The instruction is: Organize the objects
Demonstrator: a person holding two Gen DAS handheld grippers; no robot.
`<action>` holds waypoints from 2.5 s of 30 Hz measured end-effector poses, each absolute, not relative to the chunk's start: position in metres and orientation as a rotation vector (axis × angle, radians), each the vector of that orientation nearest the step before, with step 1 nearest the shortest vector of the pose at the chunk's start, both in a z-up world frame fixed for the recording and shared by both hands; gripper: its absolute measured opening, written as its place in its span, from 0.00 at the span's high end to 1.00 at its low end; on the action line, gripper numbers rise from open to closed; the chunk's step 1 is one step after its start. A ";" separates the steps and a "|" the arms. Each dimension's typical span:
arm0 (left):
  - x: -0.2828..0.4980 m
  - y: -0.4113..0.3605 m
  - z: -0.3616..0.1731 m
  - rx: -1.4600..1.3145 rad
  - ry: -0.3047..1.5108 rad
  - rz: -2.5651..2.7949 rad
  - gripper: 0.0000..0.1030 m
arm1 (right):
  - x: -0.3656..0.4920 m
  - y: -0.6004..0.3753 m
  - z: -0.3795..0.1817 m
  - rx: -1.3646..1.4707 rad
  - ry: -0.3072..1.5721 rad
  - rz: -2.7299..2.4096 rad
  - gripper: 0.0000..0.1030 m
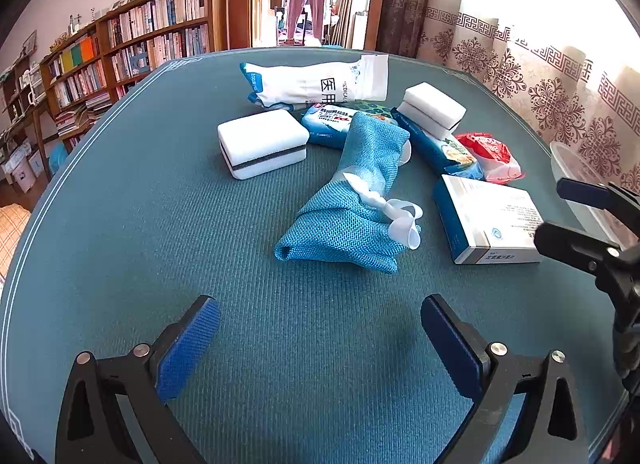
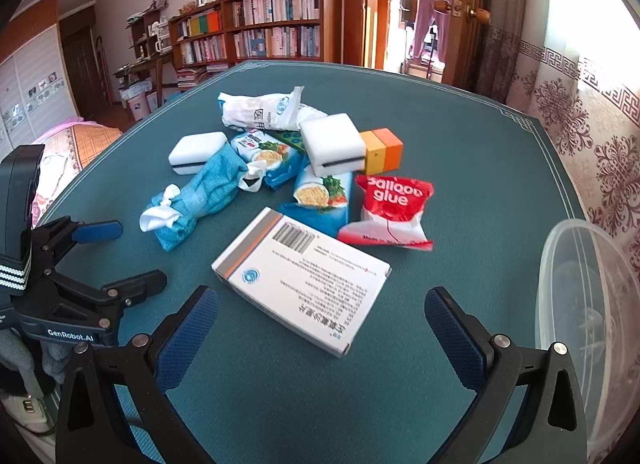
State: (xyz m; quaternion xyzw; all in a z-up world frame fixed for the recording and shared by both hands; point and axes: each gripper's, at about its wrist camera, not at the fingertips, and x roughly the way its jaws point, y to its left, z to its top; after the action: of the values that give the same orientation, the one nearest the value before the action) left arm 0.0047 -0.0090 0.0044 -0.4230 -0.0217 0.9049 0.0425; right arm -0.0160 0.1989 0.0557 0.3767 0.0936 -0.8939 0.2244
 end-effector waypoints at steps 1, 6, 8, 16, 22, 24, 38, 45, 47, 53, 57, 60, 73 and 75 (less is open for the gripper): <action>0.005 -0.009 0.005 -1.289 -0.073 2.762 0.00 | -0.021 0.195 0.056 1.032 0.259 -2.452 0.00; 0.008 -0.011 0.007 -1.271 -0.084 2.741 0.00 | -0.045 0.181 0.051 1.018 0.281 -2.394 0.00; 0.009 -0.012 0.008 -1.267 -0.088 2.740 0.00 | -0.050 0.181 0.047 1.032 0.266 -2.352 0.00; 0.008 -0.023 0.013 -1.244 -0.072 2.788 0.00 | -0.025 0.190 0.034 1.110 0.246 -2.205 0.09; 0.006 -0.028 0.019 -1.205 -0.070 2.806 0.01 | 0.003 0.183 0.024 1.137 0.340 -2.217 0.27; 0.006 -0.026 0.023 -1.190 -0.054 2.809 0.01 | 0.002 0.180 0.023 1.132 0.359 -2.253 0.34; -0.027 -0.002 0.035 -1.188 0.043 2.784 0.09 | 0.002 0.178 0.021 1.130 0.362 -2.391 0.38; -0.051 0.011 0.025 -1.249 0.073 2.748 0.14 | 0.011 0.196 0.020 1.151 0.318 -2.414 0.38; -0.057 0.012 0.019 -1.288 0.069 2.736 0.23 | 0.012 0.199 0.020 1.150 0.311 -2.415 0.38; -0.058 0.014 0.011 -1.341 0.041 2.723 0.39 | 0.014 0.203 0.020 1.138 0.288 -2.417 0.37; -0.056 0.013 0.013 -1.346 0.033 2.734 0.44 | 0.015 0.200 0.020 1.128 0.304 -2.424 0.36; -0.054 0.011 0.015 -1.353 -0.001 2.735 0.45 | 0.017 0.200 0.019 1.111 0.310 -2.444 0.37; -0.041 0.039 0.039 -1.252 0.039 2.722 0.45 | 0.019 0.230 0.044 1.053 0.149 -2.522 0.38; -0.041 0.047 0.040 -1.246 0.054 2.710 0.45 | 0.020 0.240 0.050 1.042 0.133 -2.556 0.38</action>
State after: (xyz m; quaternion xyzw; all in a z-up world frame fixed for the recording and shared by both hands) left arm -0.0412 0.0466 0.0400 -0.4162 0.0181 0.9056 0.0791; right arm 0.0197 0.2402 0.0497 0.3705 0.0471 -0.9084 0.1880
